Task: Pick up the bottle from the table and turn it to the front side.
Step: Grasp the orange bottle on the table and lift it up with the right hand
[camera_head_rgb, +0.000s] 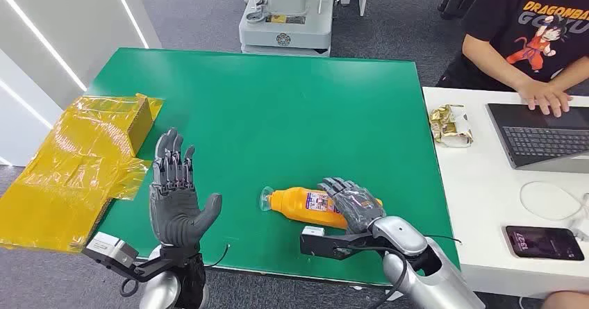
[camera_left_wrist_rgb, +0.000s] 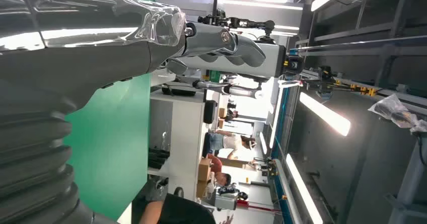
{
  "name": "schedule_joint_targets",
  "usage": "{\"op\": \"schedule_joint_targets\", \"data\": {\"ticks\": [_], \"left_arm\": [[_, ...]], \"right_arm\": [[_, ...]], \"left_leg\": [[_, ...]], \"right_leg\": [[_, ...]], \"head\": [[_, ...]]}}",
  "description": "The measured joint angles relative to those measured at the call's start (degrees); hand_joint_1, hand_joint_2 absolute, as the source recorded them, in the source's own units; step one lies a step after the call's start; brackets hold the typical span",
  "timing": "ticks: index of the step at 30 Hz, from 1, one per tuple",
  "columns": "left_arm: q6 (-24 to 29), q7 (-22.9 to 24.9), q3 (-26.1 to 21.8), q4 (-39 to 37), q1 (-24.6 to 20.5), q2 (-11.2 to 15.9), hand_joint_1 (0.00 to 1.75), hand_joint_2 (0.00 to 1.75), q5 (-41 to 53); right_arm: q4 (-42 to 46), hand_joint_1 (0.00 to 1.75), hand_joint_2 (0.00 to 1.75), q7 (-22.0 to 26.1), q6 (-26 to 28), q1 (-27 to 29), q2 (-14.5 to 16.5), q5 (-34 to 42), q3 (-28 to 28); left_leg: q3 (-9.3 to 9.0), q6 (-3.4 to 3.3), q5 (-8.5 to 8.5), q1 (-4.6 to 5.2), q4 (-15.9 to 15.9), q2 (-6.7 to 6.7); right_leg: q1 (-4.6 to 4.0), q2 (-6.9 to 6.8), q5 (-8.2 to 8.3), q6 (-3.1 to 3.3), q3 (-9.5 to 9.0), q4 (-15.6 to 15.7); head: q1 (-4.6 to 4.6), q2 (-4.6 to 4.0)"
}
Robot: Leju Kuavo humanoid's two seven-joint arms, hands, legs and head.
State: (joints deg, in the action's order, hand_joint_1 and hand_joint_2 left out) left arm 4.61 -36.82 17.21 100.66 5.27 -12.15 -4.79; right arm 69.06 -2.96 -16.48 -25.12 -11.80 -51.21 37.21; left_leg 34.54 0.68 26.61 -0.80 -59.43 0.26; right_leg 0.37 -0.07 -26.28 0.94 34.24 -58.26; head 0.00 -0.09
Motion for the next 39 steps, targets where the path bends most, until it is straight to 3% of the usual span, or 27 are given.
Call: {"op": "schedule_joint_targets", "data": {"ticks": [9,22,23,26,27,39], "left_arm": [[0.2,0.8,0.2,-0.4,-0.7,0.0,0.00,1.75,-0.6],[-2.2,3.5,0.2,-0.4,-0.9,-0.9,0.00,1.75,-1.1],[-2.2,3.6,0.2,-0.4,-1.0,-1.0,0.00,1.75,-1.1],[-2.2,3.7,0.1,-0.4,-1.3,-1.2,0.00,1.75,-1.1],[-2.2,3.7,0.1,-0.4,-1.4,-1.2,0.00,1.75,-1.1],[-1.6,3.7,0.1,-0.4,-1.4,-1.5,0.00,1.75,-1.2]], "right_arm": [[-3.4,0.00,1.75,-0.5,-1.5,-1.4,-0.1,0.7,1.0],[-4.9,0.00,1.75,-8.4,-1.7,0.2,-1.6,-3.7,0.5],[-4.9,0.27,1.75,-8.7,-1.7,0.3,-1.6,-4.2,0.3],[-5.2,1.58,1.75,-8.6,-1.7,0.3,-1.6,-5.2,-0.3],[-5.4,1.74,1.75,-8.3,-1.5,0.3,-1.6,-5.5,-0.4],[-5.9,1.75,1.75,-5.7,8.3,2.4,-0.3,-7.5,-2.8]], "left_leg": [[-0.01,0.00,0.00,0.00,0.0,0.00],[-0.04,-0.01,0.01,0.00,0.0,0.01],[-0.04,-0.02,0.01,0.00,0.0,0.00],[-0.04,-0.04,-0.02,0.00,0.0,0.00],[-0.04,-0.05,-0.03,0.00,0.0,0.00],[0.00,-0.04,-0.03,0.00,0.0,-0.03]], "right_leg": [[0.00,0.00,0.00,0.00,-0.01,0.0],[0.00,0.00,0.00,-0.01,-0.02,0.0],[0.00,-0.01,0.00,-0.01,-0.03,0.0],[0.00,-0.02,0.01,-0.03,-0.06,0.0],[0.00,-0.02,0.02,-0.04,-0.07,0.0],[0.00,-0.03,0.05,-0.07,-0.05,0.0]], "head": [[0.01,0.00],[0.02,0.00],[0.02,0.00],[0.01,0.00],[0.02,0.00],[0.01,0.00]]}}
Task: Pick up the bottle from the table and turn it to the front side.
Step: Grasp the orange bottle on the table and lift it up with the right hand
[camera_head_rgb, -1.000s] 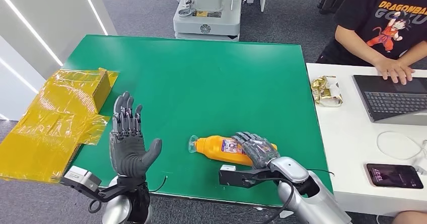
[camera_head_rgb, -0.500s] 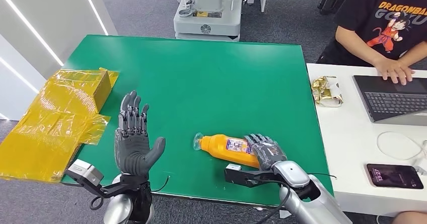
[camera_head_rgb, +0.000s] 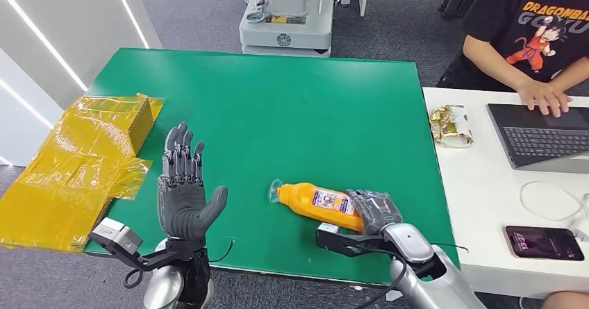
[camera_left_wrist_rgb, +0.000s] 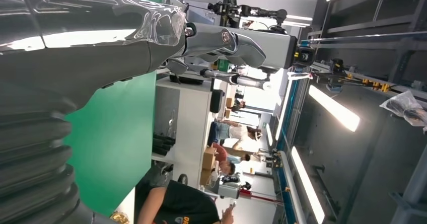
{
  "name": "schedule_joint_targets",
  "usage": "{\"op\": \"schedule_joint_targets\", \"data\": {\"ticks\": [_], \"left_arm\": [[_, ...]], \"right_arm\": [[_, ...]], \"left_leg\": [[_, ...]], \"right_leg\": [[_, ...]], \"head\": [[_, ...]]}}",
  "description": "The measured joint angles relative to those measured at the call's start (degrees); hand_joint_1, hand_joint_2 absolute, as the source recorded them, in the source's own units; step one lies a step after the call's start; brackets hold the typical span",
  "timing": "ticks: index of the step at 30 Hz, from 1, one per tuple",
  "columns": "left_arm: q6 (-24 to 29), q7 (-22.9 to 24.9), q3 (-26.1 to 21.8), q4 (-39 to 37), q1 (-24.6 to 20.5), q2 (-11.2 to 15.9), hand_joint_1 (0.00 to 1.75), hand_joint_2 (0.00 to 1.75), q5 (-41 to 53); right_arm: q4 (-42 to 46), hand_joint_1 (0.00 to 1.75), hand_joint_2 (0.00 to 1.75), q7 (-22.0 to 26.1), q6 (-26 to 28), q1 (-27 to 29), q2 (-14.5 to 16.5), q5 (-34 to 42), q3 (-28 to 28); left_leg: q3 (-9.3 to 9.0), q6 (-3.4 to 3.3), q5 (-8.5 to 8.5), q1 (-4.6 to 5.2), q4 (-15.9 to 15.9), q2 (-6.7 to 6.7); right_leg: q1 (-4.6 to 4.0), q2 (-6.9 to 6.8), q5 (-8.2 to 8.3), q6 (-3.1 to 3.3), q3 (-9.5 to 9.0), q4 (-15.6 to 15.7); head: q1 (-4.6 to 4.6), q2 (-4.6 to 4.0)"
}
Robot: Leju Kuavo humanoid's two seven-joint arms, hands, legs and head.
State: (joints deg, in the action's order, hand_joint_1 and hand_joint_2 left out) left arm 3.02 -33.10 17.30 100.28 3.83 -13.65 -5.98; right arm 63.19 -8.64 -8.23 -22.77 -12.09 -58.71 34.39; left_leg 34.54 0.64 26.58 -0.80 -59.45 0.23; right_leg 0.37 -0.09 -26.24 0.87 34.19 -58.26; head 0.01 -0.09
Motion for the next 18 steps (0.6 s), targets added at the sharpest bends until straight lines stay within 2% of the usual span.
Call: {"op": "schedule_joint_targets", "data": {"ticks": [10,14,18], "left_arm": [[-0.3,-0.2,0.0,-0.5,0.1,-0.4,0.00,1.75,0.3],[-0.5,-0.2,0.0,-1.2,0.0,-0.5,0.00,1.75,0.3],[-0.9,0.3,0.1,-2.3,-0.3,-0.6,0.00,1.75,0.1]], "right_arm": [[9.3,1.75,1.75,2.3,18.3,6.9,4.3,-1.5,-6.0],[14.0,1.75,1.75,6.7,26.8,10.2,6.9,-0.4,-8.6],[17.9,1.75,1.75,10.8,32.8,12.5,9.2,1.6,-10.2]], "left_leg": [[0.07,0.00,0.01,-0.01,0.0,-0.01],[0.08,0.00,0.01,0.00,0.0,-0.02],[0.07,0.00,0.00,0.00,0.0,-0.01]], "right_leg": [[-0.01,0.00,-0.03,-0.01,0.10,0.0],[0.00,0.00,-0.06,-0.04,0.10,0.0],[0.00,0.00,-0.06,-0.04,0.10,0.0]], "head": [[0.00,0.00],[0.01,0.00],[-0.01,0.00]]}}
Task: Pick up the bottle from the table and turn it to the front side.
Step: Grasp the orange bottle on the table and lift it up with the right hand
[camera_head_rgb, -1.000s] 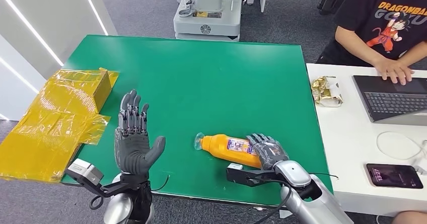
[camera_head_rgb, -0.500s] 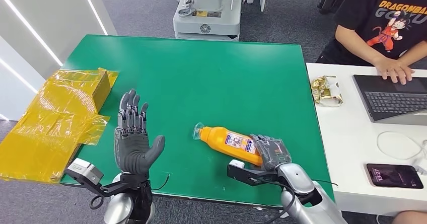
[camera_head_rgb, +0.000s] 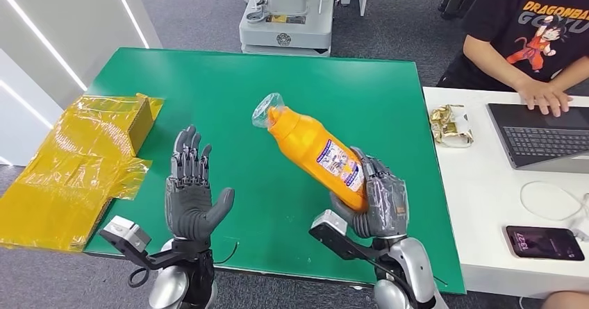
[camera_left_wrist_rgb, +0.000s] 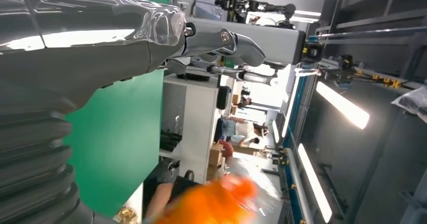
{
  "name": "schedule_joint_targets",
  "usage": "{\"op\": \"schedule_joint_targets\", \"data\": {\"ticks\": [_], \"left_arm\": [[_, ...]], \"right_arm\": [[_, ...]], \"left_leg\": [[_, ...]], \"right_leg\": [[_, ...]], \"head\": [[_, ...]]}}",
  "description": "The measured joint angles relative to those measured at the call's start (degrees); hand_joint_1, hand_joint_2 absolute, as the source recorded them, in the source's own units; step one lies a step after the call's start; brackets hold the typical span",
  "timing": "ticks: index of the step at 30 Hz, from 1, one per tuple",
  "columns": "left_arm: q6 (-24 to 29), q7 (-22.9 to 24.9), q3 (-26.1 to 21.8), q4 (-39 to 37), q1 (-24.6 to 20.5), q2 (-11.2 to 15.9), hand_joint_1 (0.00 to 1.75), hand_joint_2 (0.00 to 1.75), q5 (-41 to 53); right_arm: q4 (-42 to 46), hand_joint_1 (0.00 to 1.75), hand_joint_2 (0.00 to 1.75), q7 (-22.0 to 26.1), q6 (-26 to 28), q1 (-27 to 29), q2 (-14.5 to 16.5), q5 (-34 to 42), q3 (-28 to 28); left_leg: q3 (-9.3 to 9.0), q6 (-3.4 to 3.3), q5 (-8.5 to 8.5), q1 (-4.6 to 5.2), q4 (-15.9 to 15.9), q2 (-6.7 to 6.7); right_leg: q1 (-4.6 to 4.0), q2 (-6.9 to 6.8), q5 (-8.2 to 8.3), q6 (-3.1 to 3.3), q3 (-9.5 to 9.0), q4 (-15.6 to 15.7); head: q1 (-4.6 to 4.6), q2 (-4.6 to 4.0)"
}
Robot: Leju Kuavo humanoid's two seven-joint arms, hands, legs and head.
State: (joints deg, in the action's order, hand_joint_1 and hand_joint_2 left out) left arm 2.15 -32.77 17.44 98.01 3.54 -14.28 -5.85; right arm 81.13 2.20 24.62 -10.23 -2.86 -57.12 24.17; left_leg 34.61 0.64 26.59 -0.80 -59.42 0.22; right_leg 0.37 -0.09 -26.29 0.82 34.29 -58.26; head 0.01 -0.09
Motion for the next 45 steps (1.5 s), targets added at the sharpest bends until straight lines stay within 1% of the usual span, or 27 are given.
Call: {"op": "schedule_joint_targets", "data": {"ticks": [3,6,11,17,20,26,32,35,42,45], "left_arm": [[0.2,1.4,0.1,-1.1,-0.2,0.0,0.00,1.75,-0.8],[0.4,2.3,0.2,-2.5,-0.7,-0.1,0.00,1.75,-1.3],[-0.6,3.3,0.9,-4.2,-1.0,0.1,0.00,1.75,-2.7],[-3.9,2.9,1.6,-5.4,-0.9,0.2,0.00,1.75,-2.8],[-4.6,2.7,2.0,-5.8,-0.9,0.2,0.00,1.75,-2.6],[-5.3,2.4,2.7,-6.3,-0.9,0.3,0.00,1.75,-2.3],[-6.8,2.4,2.9,-7.1,-1.0,0.4,0.00,1.75,-2.2],[-7.3,2.3,2.9,-7.6,-1.1,0.4,0.00,1.75,-2.2],[-7.3,2.2,2.3,-8.8,-1.2,0.6,0.00,1.75,-2.5],[-7.1,2.2,2.1,-9.0,-1.3,0.6,0.00,1.75,-2.7]], "right_arm": [[1.9,1.75,1.75,4.0,3.9,1.1,1.1,1.7,-0.3],[2.7,1.75,1.75,5.4,4.4,1.5,1.9,1.9,-0.3],[2.5,1.75,1.75,4.8,-0.7,1.5,2.6,0.2,-0.2],[1.8,1.75,1.75,3.4,-7.8,1.4,3.0,-1.1,0.2],[1.0,1.75,1.75,3.2,-10.4,1.1,3.1,-0.8,0.6],[-0.8,1.75,1.75,3.8,-12.2,-0.2,3.6,0.0,1.4],[-4.7,1.75,1.75,7.5,-13.5,-3.7,3.7,2.0,3.7],[-6.9,1.75,1.75,8.8,-15.7,-5.0,3.8,4.4,5.0],[-10.5,1.75,1.75,9.4,-19.2,-6.6,4.0,6.9,7.4],[-11.6,1.75,1.75,8.7,-20.9,-7.3,4.0,7.7,8.4]], "left_leg": [[-0.01,0.00,0.00,0.00,0.0,0.03],[-0.02,0.00,0.00,0.00,0.0,0.05],[0.00,0.00,0.00,0.00,0.0,0.03],[0.02,0.00,0.00,0.00,0.0,0.01],[0.04,0.00,0.00,0.00,0.0,0.00],[0.04,0.00,0.00,0.00,0.0,0.01],[0.02,0.00,0.00,0.00,0.0,0.00],[0.02,0.00,0.00,0.00,0.0,0.00],[0.03,0.00,0.00,0.00,0.0,0.00],[0.03,0.00,0.00,0.00,0.0,0.01]], "right_leg": [[0.00,0.02,0.00,0.00,0.00,0.0],[0.00,0.04,0.00,0.00,0.00,0.0],[0.00,0.02,0.01,0.00,-0.01,0.0],[0.00,0.01,0.00,0.00,-0.01,0.0],[0.00,0.01,0.00,0.00,0.00,0.0],[0.00,0.00,0.00,0.00,0.00,0.0],[0.00,0.00,0.01,0.00,-0.01,0.0],[0.00,0.00,0.00,0.00,-0.01,0.0],[0.00,0.00,0.00,-0.01,0.01,0.0],[0.00,0.01,0.00,0.00,0.00,0.0]], "head": [[0.01,0.00],[0.01,0.00],[0.01,0.00],[0.01,0.00],[0.01,0.00],[0.01,0.00],[0.01,0.00],[0.01,0.00],[0.00,0.00],[0.01,0.00]]}}
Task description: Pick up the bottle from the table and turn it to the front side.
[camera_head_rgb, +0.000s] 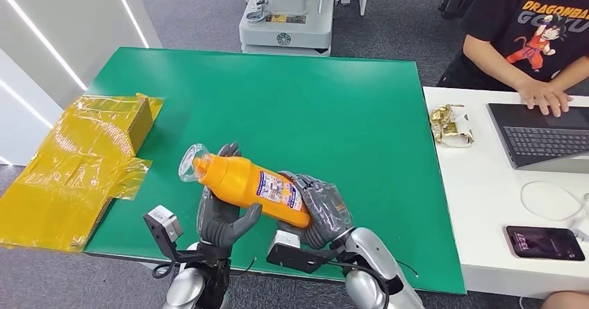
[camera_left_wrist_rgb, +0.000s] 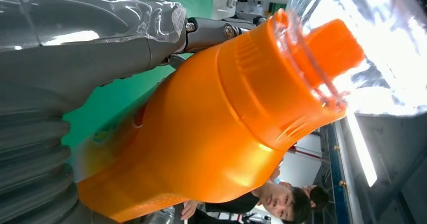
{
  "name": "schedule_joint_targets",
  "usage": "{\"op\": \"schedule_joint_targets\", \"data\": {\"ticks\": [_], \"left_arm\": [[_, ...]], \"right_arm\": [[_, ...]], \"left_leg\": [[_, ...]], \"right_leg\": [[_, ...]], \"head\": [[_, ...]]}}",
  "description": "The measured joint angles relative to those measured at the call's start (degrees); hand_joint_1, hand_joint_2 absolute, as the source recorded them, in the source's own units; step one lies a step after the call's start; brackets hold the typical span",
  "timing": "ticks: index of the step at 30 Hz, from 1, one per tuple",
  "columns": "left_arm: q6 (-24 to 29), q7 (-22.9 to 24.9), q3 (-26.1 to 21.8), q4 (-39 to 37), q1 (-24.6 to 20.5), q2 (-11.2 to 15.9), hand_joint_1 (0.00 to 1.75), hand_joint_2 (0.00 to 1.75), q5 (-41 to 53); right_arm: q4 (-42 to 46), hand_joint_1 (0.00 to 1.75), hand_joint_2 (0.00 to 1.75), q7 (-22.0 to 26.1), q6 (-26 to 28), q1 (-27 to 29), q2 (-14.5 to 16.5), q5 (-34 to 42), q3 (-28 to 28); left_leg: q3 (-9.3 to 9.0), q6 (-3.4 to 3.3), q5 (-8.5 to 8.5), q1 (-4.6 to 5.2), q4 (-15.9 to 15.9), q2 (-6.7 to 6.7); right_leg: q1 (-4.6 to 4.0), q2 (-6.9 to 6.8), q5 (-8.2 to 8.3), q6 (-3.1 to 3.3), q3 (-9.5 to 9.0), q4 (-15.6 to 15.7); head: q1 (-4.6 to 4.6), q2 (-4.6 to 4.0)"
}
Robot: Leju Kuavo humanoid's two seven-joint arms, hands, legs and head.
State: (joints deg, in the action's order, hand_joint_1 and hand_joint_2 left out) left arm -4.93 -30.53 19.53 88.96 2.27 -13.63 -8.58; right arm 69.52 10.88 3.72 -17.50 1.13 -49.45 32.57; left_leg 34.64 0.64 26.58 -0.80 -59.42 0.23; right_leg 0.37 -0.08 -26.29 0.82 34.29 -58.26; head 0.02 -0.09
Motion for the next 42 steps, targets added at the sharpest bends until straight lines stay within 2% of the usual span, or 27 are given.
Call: {"op": "schedule_joint_targets", "data": {"ticks": [10,15,19,29,33,37,42], "left_arm": [[1.6,-0.1,-1.3,-0.3,-0.1,0.2,0.00,1.75,-0.4],[3.5,-1.1,-1.9,-0.3,0.0,0.4,0.00,1.75,-0.3],[5.4,-2.7,-2.3,0.3,0.2,0.4,0.00,1.75,-0.5],[6.1,-2.9,-2.9,1.2,1.3,0.4,0.02,1.75,-0.7],[6.1,-3.0,-2.9,1.4,1.6,0.4,1.48,1.75,-0.2],[6.1,-3.0,-2.8,1.5,1.7,0.4,1.75,1.75,0.3],[4.9,-2.9,-2.4,1.6,1.7,0.4,1.75,1.75,2.0]], "right_arm": [[-5.2,1.75,1.75,-0.3,-3.4,-4.4,0.2,2.4,2.9],[-6.7,1.75,1.75,-0.7,-3.4,-6.0,0.1,2.3,4.4],[-6.2,1.75,1.75,-2.3,-3.5,-5.7,-0.1,2.2,5.5],[-2.6,1.75,1.75,-4.1,-3.3,-2.2,-1.6,1.7,6.1],[-1.2,1.75,1.75,-4.7,-3.6,-1.1,-1.9,1.0,6.1],[0.0,1.75,1.75,-5.2,-3.9,-0.4,-2.3,0.5,5.9],[1.1,1.75,1.75,-5.0,-2.8,0.5,-2.7,0.0,5.4]], "left_leg": [[-0.01,0.00,0.00,0.00,0.0,0.00],[-0.01,0.00,0.00,0.00,0.0,0.00],[-0.01,0.00,0.00,0.00,0.0,-0.01],[-0.01,0.00,0.00,0.00,0.0,0.00],[-0.02,0.00,0.00,0.00,0.0,0.00],[-0.02,0.00,0.00,0.00,0.0,0.00],[-0.01,0.00,0.00,0.00,0.0,-0.01]], "right_leg": [[0.00,0.01,0.01,0.00,0.00,0.0],[0.00,0.01,0.01,0.00,0.00,0.0],[0.00,0.00,0.00,0.00,0.01,0.0],[0.00,0.01,0.00,0.00,0.01,0.0],[0.00,0.00,0.00,0.00,0.01,0.0],[0.00,0.01,0.00,0.00,0.01,0.0],[0.00,0.00,0.00,0.00,0.00,0.0]], "head": [[0.00,0.00],[0.00,0.00],[0.00,0.00],[0.00,0.00],[0.00,0.00],[0.00,0.00],[0.00,0.00]]}}
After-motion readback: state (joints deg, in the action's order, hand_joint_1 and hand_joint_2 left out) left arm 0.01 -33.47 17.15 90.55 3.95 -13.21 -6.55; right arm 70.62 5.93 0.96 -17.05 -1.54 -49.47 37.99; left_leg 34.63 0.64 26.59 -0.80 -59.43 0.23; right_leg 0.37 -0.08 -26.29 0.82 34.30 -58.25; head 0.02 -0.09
